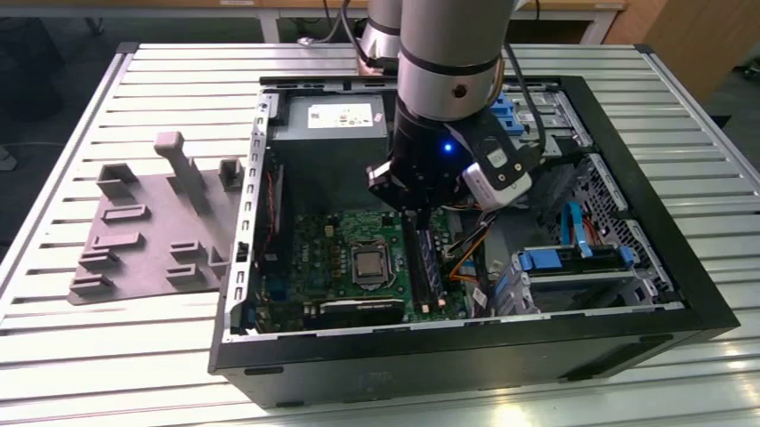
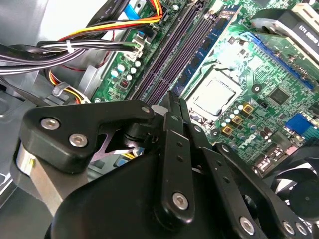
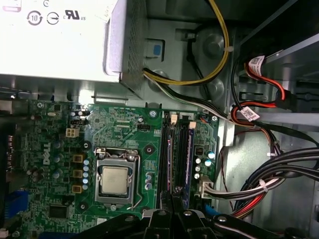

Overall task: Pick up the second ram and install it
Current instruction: 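Insert the second ram into the second slot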

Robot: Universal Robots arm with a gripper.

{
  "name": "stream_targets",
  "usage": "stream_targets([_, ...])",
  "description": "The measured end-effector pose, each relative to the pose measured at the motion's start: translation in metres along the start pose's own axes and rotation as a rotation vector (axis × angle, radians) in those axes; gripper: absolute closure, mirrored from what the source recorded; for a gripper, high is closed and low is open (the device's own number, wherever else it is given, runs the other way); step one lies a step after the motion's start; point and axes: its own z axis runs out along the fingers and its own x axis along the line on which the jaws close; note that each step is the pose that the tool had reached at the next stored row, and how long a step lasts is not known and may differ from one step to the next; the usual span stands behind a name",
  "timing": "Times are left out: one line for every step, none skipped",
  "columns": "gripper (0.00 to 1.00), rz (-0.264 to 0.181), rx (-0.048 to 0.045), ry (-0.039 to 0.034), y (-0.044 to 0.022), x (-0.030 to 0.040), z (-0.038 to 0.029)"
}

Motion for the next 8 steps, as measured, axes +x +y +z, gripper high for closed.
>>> stream_targets([0.88,0.0,0.0,0.0,0.0,0.0,0.0005])
stream_targets([0.88,0.0,0.0,0.0,0.0,0.0,0.001])
stream_targets([0.88,0.0,0.0001,0.0,0.0001,0.0,0.0016])
stream_targets([0.88,0.0,0.0001,0.0001,0.0001,0.0,0.0021])
stream_targets([0.88,0.0,0.0001,0.0001,0.0001,0.0,0.0027])
stream_targets([0.88,0.0,0.0001,0.0,0.0001,0.0,0.0033])
stream_targets([0.88,0.0,0.0,0.0,0.0001,0.0,0.004])
stream_targets([0.88,0.0,0.0,0.0,0.0002,0.0,0.0047])
